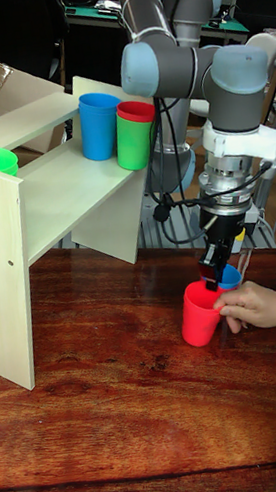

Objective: Take the cups off the shelf and stack them together

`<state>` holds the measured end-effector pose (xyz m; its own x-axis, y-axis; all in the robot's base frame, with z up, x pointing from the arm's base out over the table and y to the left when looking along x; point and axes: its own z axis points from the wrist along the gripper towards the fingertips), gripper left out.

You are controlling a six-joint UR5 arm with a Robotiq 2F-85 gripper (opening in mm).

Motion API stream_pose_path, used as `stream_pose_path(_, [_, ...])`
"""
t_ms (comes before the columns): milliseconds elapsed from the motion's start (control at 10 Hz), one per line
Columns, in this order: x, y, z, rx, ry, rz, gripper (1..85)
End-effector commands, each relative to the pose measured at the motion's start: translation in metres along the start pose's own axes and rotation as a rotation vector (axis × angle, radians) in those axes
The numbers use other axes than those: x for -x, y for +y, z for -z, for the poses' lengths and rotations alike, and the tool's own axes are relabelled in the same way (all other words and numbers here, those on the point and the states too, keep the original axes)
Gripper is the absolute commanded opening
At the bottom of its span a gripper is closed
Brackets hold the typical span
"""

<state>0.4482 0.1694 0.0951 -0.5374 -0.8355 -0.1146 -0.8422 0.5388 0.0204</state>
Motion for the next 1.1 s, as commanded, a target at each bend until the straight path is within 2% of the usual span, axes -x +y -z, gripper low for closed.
stream_pose_path(0, [0.005,0.0,0.004,0.01,-0.022,0.036,33.7])
stream_pose_path(200, [0.007,-0.001,0.016,0.006,-0.022,0.052,37.7])
stream_pose_path(500, [-0.001,0.004,0.051,0.028,0.019,0.03,38.7])
stream_pose_path(800, [-0.009,0.021,0.091,0.061,0.052,-0.054,38.7])
stream_pose_path(1000, [-0.02,0.028,0.12,0.039,0.078,-0.183,38.0])
